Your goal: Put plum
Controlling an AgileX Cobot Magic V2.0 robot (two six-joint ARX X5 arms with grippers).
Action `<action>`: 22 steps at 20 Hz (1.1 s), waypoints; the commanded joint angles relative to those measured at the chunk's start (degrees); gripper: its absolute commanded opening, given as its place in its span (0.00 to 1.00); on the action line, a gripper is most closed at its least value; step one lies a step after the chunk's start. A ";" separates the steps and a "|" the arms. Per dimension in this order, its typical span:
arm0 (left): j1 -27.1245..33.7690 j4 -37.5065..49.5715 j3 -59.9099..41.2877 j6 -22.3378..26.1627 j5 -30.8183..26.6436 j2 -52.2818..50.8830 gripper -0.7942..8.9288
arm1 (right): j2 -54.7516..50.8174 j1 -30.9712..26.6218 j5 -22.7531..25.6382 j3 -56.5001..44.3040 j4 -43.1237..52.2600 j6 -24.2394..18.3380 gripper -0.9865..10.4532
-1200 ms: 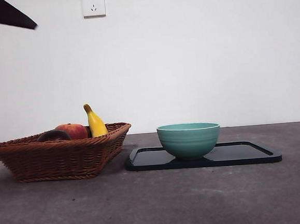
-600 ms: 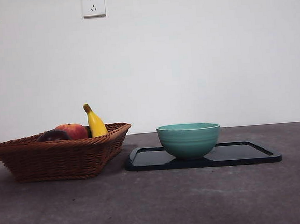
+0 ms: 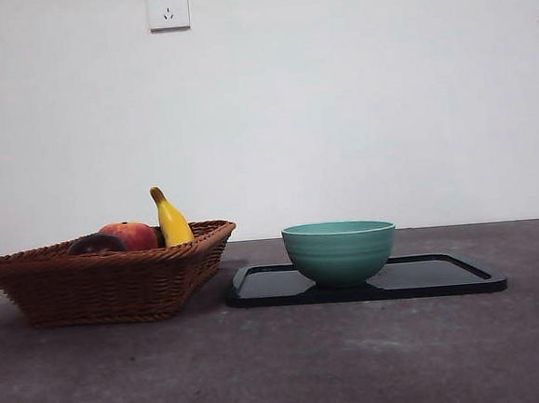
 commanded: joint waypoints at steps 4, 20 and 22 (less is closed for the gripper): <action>-0.24 0.31 0.66 0.55 0.52 0.37 0.50 | 16.24 -0.70 0.46 4.33 9.05 3.34 0.33; -0.24 0.33 0.66 0.52 0.52 0.37 0.50 | 56.37 -1.05 6.16 25.38 13.64 -2.12 0.33; -0.24 0.31 0.66 0.52 0.52 0.37 0.50 | 58.66 -0.90 6.16 25.38 15.41 -2.12 0.33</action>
